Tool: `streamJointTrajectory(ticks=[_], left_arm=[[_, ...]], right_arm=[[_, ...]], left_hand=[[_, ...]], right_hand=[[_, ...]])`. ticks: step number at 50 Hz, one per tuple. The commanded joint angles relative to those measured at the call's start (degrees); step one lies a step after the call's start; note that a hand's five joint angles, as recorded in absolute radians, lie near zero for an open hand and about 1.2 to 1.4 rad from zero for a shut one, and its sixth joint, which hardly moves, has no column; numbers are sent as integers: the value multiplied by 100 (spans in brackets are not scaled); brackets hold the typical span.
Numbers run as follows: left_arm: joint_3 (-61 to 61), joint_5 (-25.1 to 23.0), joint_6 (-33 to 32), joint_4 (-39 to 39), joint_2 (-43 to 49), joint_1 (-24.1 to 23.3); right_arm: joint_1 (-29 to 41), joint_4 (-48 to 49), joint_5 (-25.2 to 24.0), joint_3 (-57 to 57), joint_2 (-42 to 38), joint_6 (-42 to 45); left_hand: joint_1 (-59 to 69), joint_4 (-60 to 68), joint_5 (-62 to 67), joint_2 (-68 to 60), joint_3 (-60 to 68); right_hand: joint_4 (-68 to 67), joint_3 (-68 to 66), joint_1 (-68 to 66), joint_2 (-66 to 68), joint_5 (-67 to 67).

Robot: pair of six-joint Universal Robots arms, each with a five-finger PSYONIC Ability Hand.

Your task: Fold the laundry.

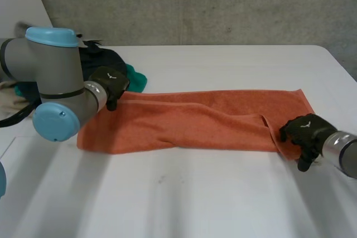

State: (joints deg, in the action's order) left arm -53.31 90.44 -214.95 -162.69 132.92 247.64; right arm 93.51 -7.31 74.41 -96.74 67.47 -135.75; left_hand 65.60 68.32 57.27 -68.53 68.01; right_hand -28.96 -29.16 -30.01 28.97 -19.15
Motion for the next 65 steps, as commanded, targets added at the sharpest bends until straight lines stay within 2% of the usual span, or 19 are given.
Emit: streamJointTrajectory(ticks=[1, 5, 8, 9, 13, 16, 20, 21, 24, 25, 27, 28, 32, 35, 39, 43, 52, 60, 65], left_arm=[[-57, -26, 84, 9, -47, 47], [-74, -52, 128, 18, -47, 38], [-109, -44, 137, 9, -65, 30], [-127, -44, 137, 18, -82, 30], [-232, -26, 146, 27, -161, 21], [-486, -17, 129, 105, -346, 21], [-987, 18, 23, 386, -671, 30], [-1223, 44, -64, 587, -802, 47], [-1820, 97, -336, 1183, -1101, 108], [-1980, 114, -424, 1361, -1172, 117], [-2331, 97, -600, 1660, -1312, 135], [-2664, 71, -784, 1931, -1452, 135], [-3350, -61, -1258, 2127, -1716, 74], [-3440, -61, -1427, 2057, -1761, -40], [-3160, 97, -1410, 1847, -1638, -120], [-2275, 194, -1173, 1583, -1323, -102], [-322, 316, -751, 959, -198, -6], [1251, 519, -724, 581, 901, -32], [2200, 633, -777, 221, 1489, -58]], right_arm=[[53, 1354, -85, -530, -190, 462], [35, 1908, -76, -556, -384, 410], [27, 2286, -67, -556, -507, 313], [27, 2496, -58, -539, -524, 260], [-43, 2823, 126, -512, -455, -47], [-202, 2718, 188, -469, -121, -407], [-544, 1561, 48, -267, 389, -514], [-780, 748, -83, -66, 511, -427], [-1237, -530, -321, 391, 434, -189], [-1483, -1431, -418, 706, 216, 47], [-1625, -2314, -436, 998, -5, 364], [-1739, -3111, -384, 1243, -180, 800], [-2055, -4102, -147, 1701, -445, 2031], [-2074, -3945, -41, 1886, -559, 2185], [-1890, -3383, -6, 2212, -613, 1571], [-1644, -2585, -128, 2467, -753, 667], [-1178, -817, -111, 2748, -1192, -460], [-739, 563, 337, 3179, -1816, -979], [-510, 1467, 854, 3608, -2281, -997]], left_hand=[[1440, 1168, 1273, -1147, 1199], [1440, 1168, 1273, -1147, 1199], [1440, 1168, 1273, -1147, 1199], [1440, 1168, 1273, -1147, 1199], [1440, 1168, 1273, -1147, 1199], [1440, 1168, 1273, -1147, 1199], [1440, 1168, 1273, -1147, 1199], [1440, 1168, 1273, -1147, 1199], [1440, 1168, 1273, -1147, 1199], [1440, 1168, 1273, -1147, 1199], [1440, 1168, 1273, -1147, 1199], [1440, 1168, 1273, -1147, 1199], [1440, 1168, 1273, -1147, 1199], [1440, 1168, 1273, -1147, 1199], [1440, 1168, 1273, -1147, 1199], [1440, 1168, 1273, -1147, 1199], [1440, 1168, 1273, -1147, 1199], [1440, 1168, 1273, -1147, 1199], [1440, 1168, 1273, -1147, 1199]], right_hand=[[-727, -708, -623, 726, -708], [-1266, -1246, -1161, 1265, -1247], [-2942, -2923, -2838, 2942, -2923], [-4880, -4861, -4776, 4880, -4861], [-5104, -5084, -4999, 5103, -5085], [-5104, -5084, -4999, 5103, -5085], [-5104, -5084, -4999, 5103, -5085], [-5104, -5084, -4999, 5103, -5085], [-5104, -5084, -4999, 5103, -5085], [-5104, -5084, -4999, 5103, -5085], [-5104, -5084, -4999, 5103, -5085], [-5104, -5084, -4999, 5103, -5085], [-5104, -5084, -4999, 5103, -5085], [-5104, -5084, -4999, 5103, -5085], [-5104, -5084, -4999, 5103, -5085], [-5104, -5084, -4999, 5103, -5085], [-5104, -5084, -4999, 5103, -5085], [-5104, -5084, -4999, 5103, -5085], [-5104, -5084, -4999, 5103, -5085]])
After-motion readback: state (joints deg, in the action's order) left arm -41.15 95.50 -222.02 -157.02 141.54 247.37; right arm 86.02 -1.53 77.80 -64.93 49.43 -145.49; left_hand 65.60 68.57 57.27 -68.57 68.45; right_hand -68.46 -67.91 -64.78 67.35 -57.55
